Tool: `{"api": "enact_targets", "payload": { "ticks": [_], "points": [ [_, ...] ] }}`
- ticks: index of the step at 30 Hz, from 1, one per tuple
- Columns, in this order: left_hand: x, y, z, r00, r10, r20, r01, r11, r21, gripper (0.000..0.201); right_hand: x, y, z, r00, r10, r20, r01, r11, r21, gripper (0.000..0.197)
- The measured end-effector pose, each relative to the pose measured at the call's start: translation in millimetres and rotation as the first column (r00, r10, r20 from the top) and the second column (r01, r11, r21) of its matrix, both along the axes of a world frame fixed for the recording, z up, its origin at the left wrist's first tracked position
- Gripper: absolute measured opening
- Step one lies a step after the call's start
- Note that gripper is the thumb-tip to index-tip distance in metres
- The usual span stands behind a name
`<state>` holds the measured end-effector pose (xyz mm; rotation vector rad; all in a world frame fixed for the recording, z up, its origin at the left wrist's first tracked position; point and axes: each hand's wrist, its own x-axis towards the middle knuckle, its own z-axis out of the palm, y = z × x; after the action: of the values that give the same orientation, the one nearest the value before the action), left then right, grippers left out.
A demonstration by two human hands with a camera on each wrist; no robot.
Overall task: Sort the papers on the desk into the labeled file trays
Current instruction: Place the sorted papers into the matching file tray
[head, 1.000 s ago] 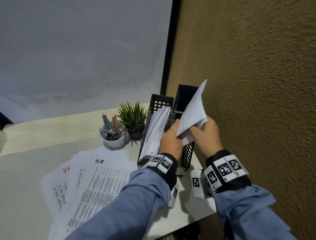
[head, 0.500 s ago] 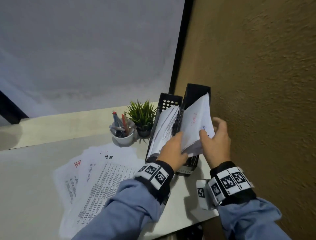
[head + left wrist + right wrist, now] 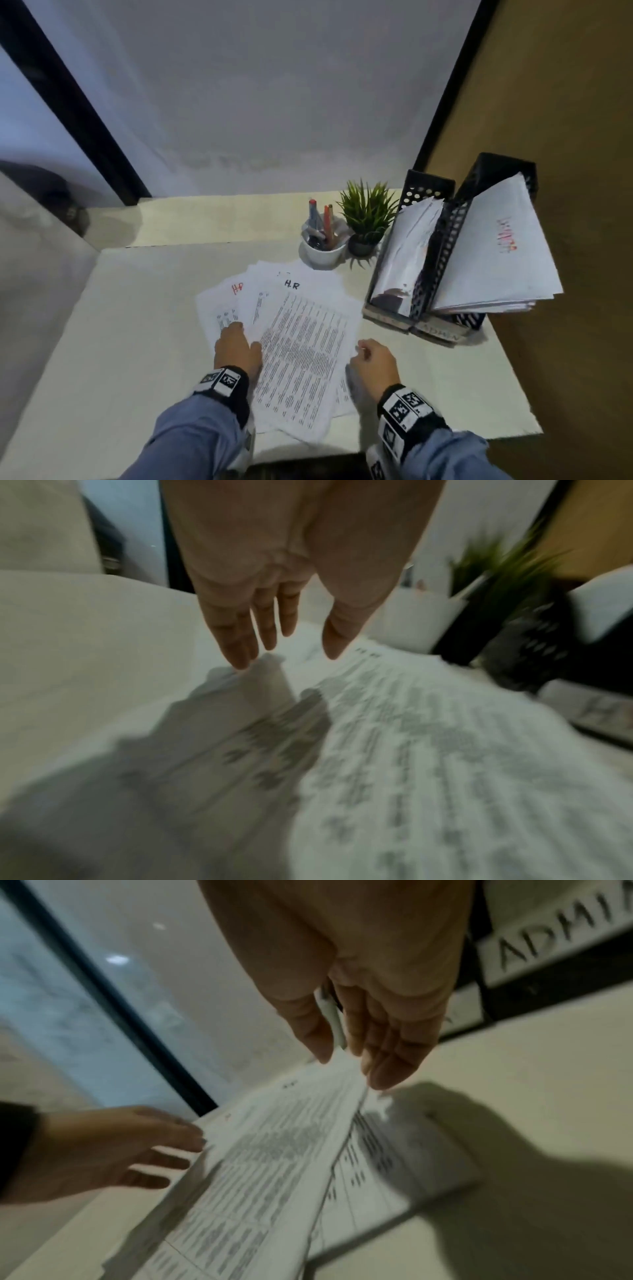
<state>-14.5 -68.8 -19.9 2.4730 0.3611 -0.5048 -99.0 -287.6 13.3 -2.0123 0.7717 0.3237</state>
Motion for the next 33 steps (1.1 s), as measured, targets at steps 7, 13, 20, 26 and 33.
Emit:
{"api": "enact_targets", "payload": {
  "ticks": [7, 13, 20, 26, 33],
  "points": [
    [-6, 23, -13, 0.997, -0.056, -0.059, 0.053, 0.997, -0.051, 0.048, 23, 12, -28, 0.989, -0.100, -0.111, 0.108, 0.992, 0.065, 0.036],
    [-15, 30, -20, 0.999, 0.026, -0.033, -0.035, 0.945, -0.326, 0.007, 33, 18, -23, 0.972, -0.235, -0.007, 0.234, 0.963, 0.134, 0.040],
    [-9, 46, -26, 0.972, 0.224, -0.078, -0.226, 0.773, -0.592, 0.025, 33, 7, -20, 0.919, -0.394, -0.010, 0.389, 0.904, 0.176, 0.014],
    [1, 52, -16, 0.974, 0.226, -0.023, -0.194, 0.772, -0.606, 0.012, 26, -4, -20, 0.903, -0.424, -0.068, 0.429, 0.895, 0.124, 0.016],
    [-8, 38, -2, 0.951, 0.204, -0.231, -0.308, 0.637, -0.707, 0.059, 25, 5, -24, 0.896, -0.441, 0.047, 0.411, 0.867, 0.282, 0.018]
  ]
}}
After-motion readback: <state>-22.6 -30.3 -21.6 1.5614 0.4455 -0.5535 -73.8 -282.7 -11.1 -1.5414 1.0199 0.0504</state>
